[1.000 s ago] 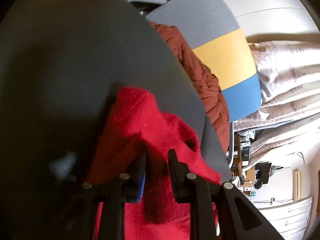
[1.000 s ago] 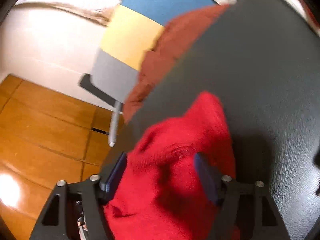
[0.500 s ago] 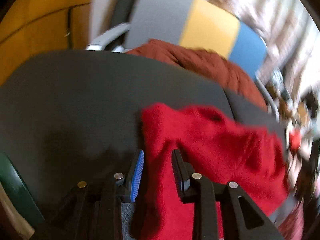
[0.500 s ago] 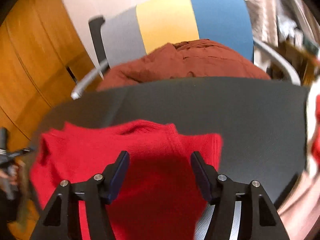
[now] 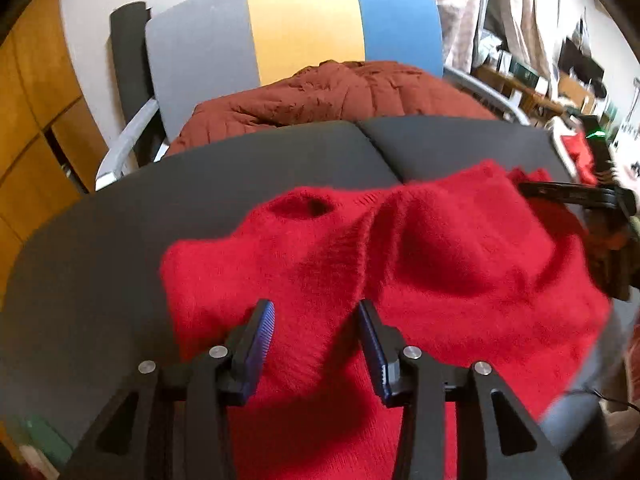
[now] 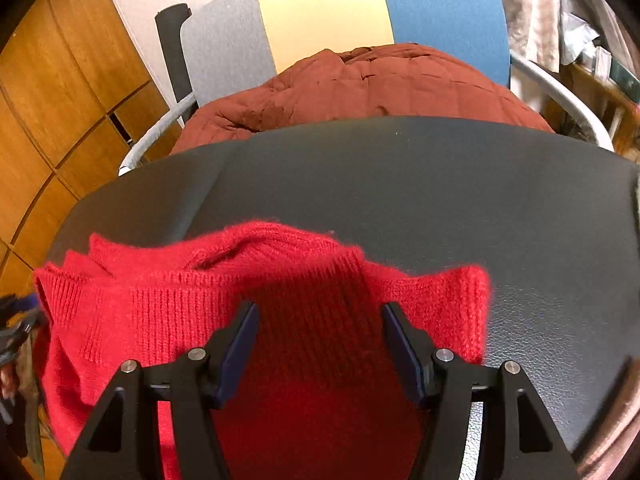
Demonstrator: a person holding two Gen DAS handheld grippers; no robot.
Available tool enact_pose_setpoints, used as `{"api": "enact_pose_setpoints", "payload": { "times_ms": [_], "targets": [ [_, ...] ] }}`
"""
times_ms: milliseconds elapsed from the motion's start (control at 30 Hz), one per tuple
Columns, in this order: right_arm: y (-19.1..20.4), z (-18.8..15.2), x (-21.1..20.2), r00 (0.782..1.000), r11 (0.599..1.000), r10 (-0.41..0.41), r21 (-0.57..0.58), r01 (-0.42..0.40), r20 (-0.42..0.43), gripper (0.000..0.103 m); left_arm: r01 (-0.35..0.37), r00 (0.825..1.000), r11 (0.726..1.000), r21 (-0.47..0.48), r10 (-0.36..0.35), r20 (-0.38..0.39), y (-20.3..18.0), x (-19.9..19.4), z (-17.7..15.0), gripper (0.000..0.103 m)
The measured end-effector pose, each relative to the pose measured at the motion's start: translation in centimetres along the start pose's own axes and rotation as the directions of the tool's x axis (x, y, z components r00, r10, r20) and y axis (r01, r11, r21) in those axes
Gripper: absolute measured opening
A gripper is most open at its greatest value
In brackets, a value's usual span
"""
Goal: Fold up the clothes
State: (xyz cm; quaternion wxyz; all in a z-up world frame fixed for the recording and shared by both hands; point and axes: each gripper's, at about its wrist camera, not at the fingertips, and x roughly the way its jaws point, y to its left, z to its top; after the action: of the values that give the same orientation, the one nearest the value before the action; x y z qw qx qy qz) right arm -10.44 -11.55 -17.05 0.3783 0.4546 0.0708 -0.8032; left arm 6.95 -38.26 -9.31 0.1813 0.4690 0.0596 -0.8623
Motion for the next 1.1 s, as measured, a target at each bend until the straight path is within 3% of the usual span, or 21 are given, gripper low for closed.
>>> {"api": "enact_pose_setpoints", "payload": {
  "times_ms": [33, 100, 200, 267, 433, 533, 800, 867, 900, 933, 1000, 1100],
  "targets": [
    [0.0, -0.1, 0.0, 1.0, 1.0, 0.002, 0.0, -0.002, 0.003, 0.064, -0.012, 1.0, 1.0, -0.015, 0.012, -0.005, 0.7, 0.6, 0.7, 0.031],
    [-0.1, -0.3, -0.1, 1.0, 1.0, 0.007, 0.001, -0.007, 0.01, 0.063, 0.009, 1.0, 0.992, -0.125, -0.006, 0.025, 3.7, 0.8, 2.2, 0.03],
    [-0.2, -0.6, -0.1, 1.0, 1.0, 0.014, 0.001, -0.014, 0.021, 0.063, 0.088, 0.993, 0.94, -0.331, -0.055, 0.109, 9.1, 0.0, 3.0, 0.032],
    [-0.3, -0.7, -0.1, 0.999, 1.0, 0.019, 0.002, -0.019, 0.027, 0.063, 0.131, 0.986, 0.913, -0.387, -0.078, 0.149, 11.3, -0.7, 2.3, 0.033],
    [-0.5, -1.2, -0.2, 0.999, 1.0, 0.031, 0.003, -0.031, 0.044, 0.063, 0.179, 0.979, 0.932, -0.315, -0.137, 0.149, 11.6, -1.6, -1.1, 0.038],
    [-0.4, -1.3, -0.2, 0.998, 0.999, 0.033, 0.002, -0.033, 0.044, 0.064, 0.157, 0.986, 0.955, -0.252, -0.138, 0.088, 10.3, -0.5, -2.6, 0.038],
    [-0.3, -0.9, -0.5, 0.999, 0.999, 0.036, 0.006, -0.036, 0.025, 0.063, 0.185, 0.982, 0.947, -0.264, -0.187, 0.016, 9.1, 4.4, -1.7, 0.038],
    [-0.3, -0.8, -0.6, 0.999, 0.999, 0.035, 0.006, -0.036, 0.017, 0.059, 0.216, 0.974, 0.94, -0.262, -0.226, -0.007, 8.6, 5.3, -1.7, 0.038],
    [-0.2, -0.7, -0.7, 0.999, 0.999, 0.034, 0.005, -0.034, 0.015, 0.052, 0.213, 0.975, 0.941, -0.262, -0.223, -0.011, 8.5, 5.5, -1.8, 0.03],
    [-0.2, -0.7, -0.8, 0.999, 0.999, 0.032, 0.004, -0.032, 0.013, 0.04, 0.212, 0.975, 0.941, -0.263, -0.223, -0.012, 8.4, 5.7, -1.8, 0.01],
    [-0.1, -0.7, -1.2, 0.999, 1.0, 0.028, -0.003, -0.027, 0.017, 0.014, 0.207, 0.976, 0.939, -0.276, -0.216, -0.001, 8.4, 5.5, -1.9, 0.006],
    [0.6, -1.0, -2.4, 0.999, 0.999, 0.004, -0.04, -0.002, 0.034, 0.012, 0.218, 0.976, 0.926, -0.307, -0.207, 0.068, 8.5, 3.6, -2.5, 0.005]
  ]
}}
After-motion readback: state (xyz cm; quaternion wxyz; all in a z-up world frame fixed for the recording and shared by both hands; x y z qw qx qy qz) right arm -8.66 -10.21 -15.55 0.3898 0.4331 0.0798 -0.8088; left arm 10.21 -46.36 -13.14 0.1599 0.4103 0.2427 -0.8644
